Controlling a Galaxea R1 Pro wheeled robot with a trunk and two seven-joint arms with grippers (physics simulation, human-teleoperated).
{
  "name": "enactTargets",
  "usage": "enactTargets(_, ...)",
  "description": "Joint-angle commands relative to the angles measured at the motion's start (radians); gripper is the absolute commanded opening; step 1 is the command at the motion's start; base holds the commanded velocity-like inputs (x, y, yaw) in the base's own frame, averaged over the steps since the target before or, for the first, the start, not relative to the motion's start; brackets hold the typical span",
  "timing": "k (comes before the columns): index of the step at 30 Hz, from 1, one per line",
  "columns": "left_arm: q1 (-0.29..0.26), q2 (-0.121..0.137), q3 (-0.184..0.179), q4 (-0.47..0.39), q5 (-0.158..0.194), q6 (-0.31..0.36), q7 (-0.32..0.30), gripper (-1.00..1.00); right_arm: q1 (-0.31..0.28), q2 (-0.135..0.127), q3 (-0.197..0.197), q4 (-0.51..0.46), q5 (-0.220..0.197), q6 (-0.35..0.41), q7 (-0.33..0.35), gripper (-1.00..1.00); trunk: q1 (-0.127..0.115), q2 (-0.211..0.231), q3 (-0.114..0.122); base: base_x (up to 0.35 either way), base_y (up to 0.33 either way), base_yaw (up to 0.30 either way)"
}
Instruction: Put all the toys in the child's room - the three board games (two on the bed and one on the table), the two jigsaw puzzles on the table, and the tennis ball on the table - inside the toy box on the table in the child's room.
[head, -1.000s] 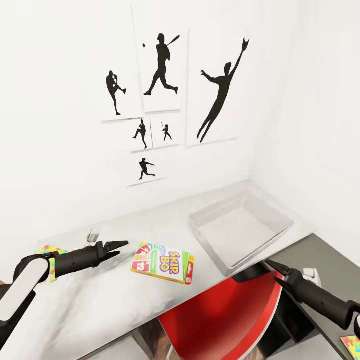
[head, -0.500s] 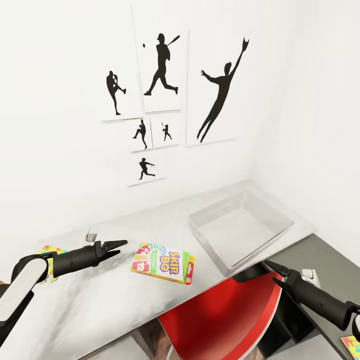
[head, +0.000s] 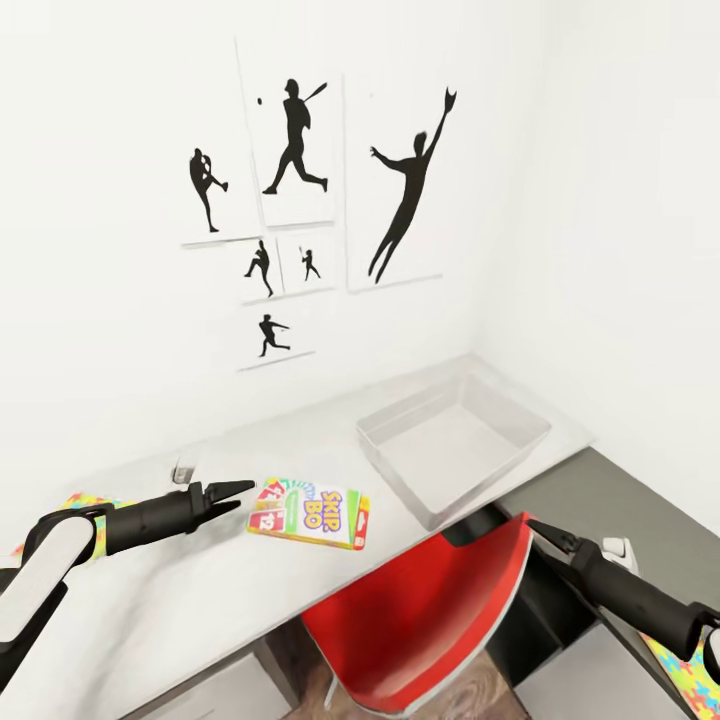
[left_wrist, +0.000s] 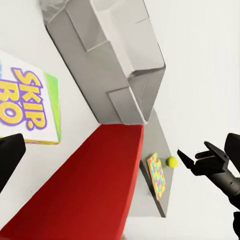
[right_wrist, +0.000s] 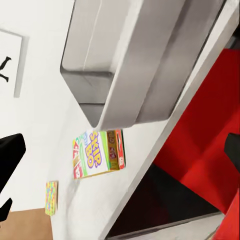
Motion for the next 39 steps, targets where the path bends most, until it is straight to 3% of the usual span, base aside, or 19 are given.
enactTargets(1,-0.001,0.001,0.001,0.0,-0.004,0.008,-0.007,1.0,-0.001,0.0,-0.001,0.0,0.01,0.005,0.01,1.0,0.001,-0.002,-0.001,-0.034,0.0,-0.21)
enactTargets(8,-0.001,0.001,0.042,-0.001,0.001,0.038,-0.007,1.0,-0.001,0.002,0.029,-0.008,0.011,0.005,0.01,1.0,0.001,-0.002,0.008,-0.009,0.0,-0.193)
enactTargets(19,-0.001,0.0,0.051,-0.001,0.001,0.044,-0.007,1.0,-0.001,0.002,0.085,-0.011,0.012,0.005,0.037,1.0,0.001,-0.002,0.024,-0.001,0.0,-0.128)
enactTargets(39,-0.001,-0.003,0.05,0.0,-0.008,0.043,-0.006,1.0,0.007,0.011,0.086,-0.003,0.013,0.005,0.064,1.0,0.001,-0.002,0.054,0.0,0.0,-0.112)
